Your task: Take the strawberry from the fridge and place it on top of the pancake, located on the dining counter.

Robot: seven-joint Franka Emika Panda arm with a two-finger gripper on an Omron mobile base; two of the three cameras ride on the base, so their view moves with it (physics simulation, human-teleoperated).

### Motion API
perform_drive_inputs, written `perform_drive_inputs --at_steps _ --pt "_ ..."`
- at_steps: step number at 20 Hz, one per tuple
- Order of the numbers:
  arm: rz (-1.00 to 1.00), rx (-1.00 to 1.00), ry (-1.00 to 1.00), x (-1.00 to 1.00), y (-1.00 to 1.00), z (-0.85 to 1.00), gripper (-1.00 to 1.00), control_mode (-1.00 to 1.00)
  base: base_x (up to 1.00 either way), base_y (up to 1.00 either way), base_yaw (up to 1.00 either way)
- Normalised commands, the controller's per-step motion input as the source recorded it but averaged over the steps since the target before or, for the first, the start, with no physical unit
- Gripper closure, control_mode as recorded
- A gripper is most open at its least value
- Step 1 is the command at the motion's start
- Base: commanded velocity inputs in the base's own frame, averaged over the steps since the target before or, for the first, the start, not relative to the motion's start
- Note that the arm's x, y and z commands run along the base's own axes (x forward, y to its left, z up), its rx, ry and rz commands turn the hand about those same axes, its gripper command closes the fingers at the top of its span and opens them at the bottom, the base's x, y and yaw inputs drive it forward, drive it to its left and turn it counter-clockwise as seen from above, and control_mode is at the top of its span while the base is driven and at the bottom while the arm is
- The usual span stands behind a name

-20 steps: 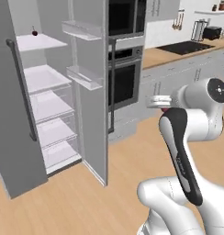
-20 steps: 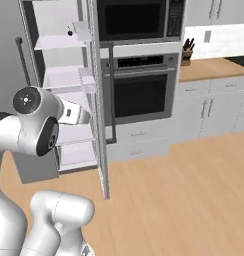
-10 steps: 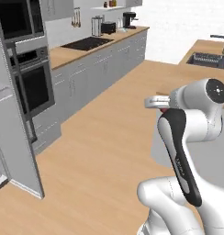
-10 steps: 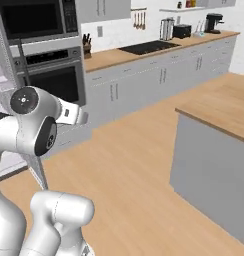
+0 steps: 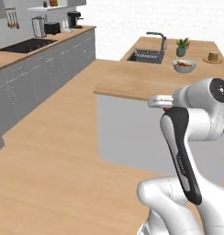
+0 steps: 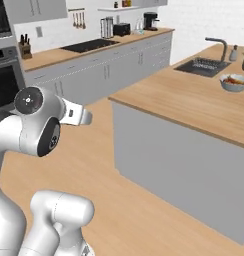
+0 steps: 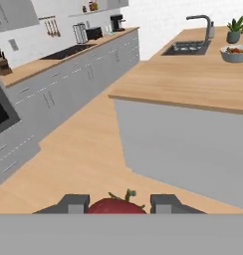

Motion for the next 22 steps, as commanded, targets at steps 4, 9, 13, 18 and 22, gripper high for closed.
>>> perform_drive_inputs --at_steps 4,9,13,18,22 --pt "0.0 0.0 0.0 0.0 0.0 0.0 1.0 1.0 0.0 -1.0 0.0" --pt "0.0 0.0 0.0 0.0 0.0 0.0 1.0 1.0 0.0 -1.0 0.02" --pt "0.0 0.0 0.0 0.0 0.0 0.0 1.0 1.0 0.0 -1.0 0.08" --pt "0.0 0.0 0.0 0.0 0.0 0.0 1.0 1.0 0.0 -1.0 0.08" --pt "0.0 0.0 0.0 0.0 0.0 0.0 1.0 1.0 0.0 -1.0 0.09"
